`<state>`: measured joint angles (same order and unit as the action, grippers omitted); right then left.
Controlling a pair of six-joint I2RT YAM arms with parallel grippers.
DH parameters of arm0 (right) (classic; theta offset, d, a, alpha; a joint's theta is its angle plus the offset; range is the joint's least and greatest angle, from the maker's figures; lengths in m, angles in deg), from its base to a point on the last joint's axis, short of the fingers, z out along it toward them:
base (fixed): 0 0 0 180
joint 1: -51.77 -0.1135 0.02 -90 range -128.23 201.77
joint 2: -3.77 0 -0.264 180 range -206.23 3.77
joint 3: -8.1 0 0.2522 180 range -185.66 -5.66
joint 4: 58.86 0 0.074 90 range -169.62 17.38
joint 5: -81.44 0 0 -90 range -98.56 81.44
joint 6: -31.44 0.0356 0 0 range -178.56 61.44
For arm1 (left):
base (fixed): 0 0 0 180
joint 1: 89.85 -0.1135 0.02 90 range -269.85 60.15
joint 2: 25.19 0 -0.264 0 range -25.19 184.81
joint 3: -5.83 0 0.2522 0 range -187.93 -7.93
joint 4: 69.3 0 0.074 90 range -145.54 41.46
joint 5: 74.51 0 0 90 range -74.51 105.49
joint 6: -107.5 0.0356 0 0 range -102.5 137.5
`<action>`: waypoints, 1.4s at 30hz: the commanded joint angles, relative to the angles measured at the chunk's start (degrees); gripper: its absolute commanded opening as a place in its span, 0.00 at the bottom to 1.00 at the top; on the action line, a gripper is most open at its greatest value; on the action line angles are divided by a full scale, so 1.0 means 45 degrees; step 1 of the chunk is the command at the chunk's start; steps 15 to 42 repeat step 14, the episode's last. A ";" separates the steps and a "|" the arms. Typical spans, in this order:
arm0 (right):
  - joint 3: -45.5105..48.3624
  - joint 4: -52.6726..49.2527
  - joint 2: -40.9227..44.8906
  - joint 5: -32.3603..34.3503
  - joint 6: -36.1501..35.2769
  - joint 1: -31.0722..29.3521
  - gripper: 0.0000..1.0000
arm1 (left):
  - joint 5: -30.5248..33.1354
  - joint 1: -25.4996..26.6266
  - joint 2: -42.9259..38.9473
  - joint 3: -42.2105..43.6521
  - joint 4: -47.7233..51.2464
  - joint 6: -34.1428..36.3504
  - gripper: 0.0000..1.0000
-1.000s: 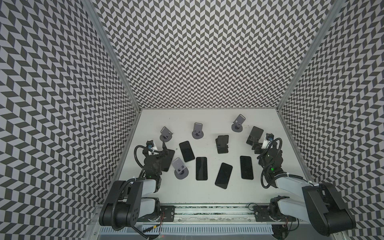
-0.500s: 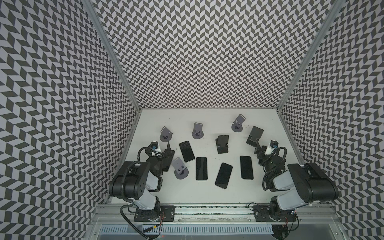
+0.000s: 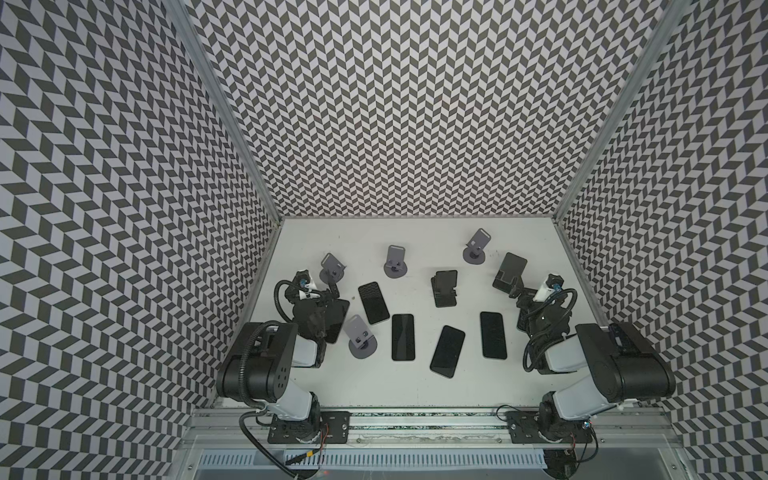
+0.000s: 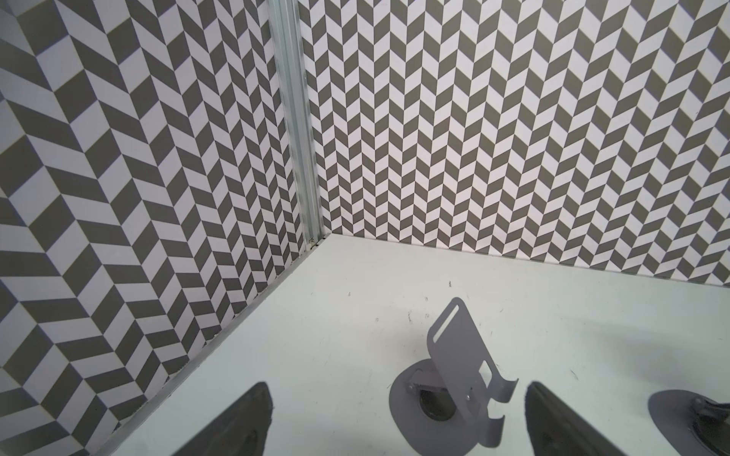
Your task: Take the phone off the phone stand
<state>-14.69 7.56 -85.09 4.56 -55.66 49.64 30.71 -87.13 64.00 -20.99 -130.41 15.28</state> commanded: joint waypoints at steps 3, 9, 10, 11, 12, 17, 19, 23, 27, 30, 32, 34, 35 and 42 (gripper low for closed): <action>0.0113 0.0892 -0.0117 0.0269 0.0069 -0.0073 1.00 | -0.0167 -0.0038 0.0082 -0.0145 0.0198 -0.0034 1.00; 0.0131 0.0923 -0.0119 0.0284 0.0077 -0.0073 1.00 | -0.0199 -0.0062 0.0083 -0.0150 0.0213 -0.0043 1.00; 0.0128 0.0928 -0.0118 0.0271 0.0065 -0.0082 1.00 | -0.0199 -0.0040 0.0045 -0.0126 0.0184 -0.0034 1.00; 0.0131 0.0930 -0.0117 0.0276 0.0060 -0.0093 1.00 | -0.0166 -0.0024 0.0017 -0.0070 0.0126 -0.0014 1.00; 0.0133 0.0930 -0.0119 0.0274 0.0044 -0.0093 1.00 | -0.0141 -0.0005 0.0010 -0.0028 0.0063 0.0014 1.00; 0.0125 0.0935 -0.0121 0.0269 0.0030 -0.0093 1.00 | -0.0121 -0.0007 0.0025 -0.0028 0.0037 0.0006 1.00; 0.0125 0.0935 -0.0121 0.0269 0.0030 -0.0093 1.00 | -0.0121 -0.0007 0.0025 -0.0028 0.0037 0.0006 1.00; 0.0125 0.0935 -0.0121 0.0269 0.0030 -0.0093 1.00 | -0.0121 -0.0007 0.0025 -0.0028 0.0037 0.0006 1.00; 0.0125 0.0935 -0.0121 0.0269 0.0030 -0.0093 1.00 | -0.0121 -0.0007 0.0025 -0.0028 0.0037 0.0006 1.00; 0.0125 0.0935 -0.0121 0.0269 0.0030 -0.0093 1.00 | -0.0121 -0.0007 0.0025 -0.0028 0.0037 0.0006 1.00; 0.0125 0.0935 -0.0121 0.0269 0.0030 -0.0093 1.00 | -0.0121 -0.0007 0.0025 -0.0028 0.0037 0.0006 1.00; 0.0125 0.0935 -0.0121 0.0269 0.0030 -0.0093 1.00 | -0.0121 -0.0007 0.0025 -0.0028 0.0037 0.0006 1.00; 0.0125 0.0935 -0.0121 0.0269 0.0030 -0.0093 1.00 | -0.0121 -0.0007 0.0025 -0.0028 0.0037 0.0006 1.00; 0.0125 0.0935 -0.0121 0.0269 0.0030 -0.0093 1.00 | -0.0121 -0.0007 0.0025 -0.0028 0.0037 0.0006 1.00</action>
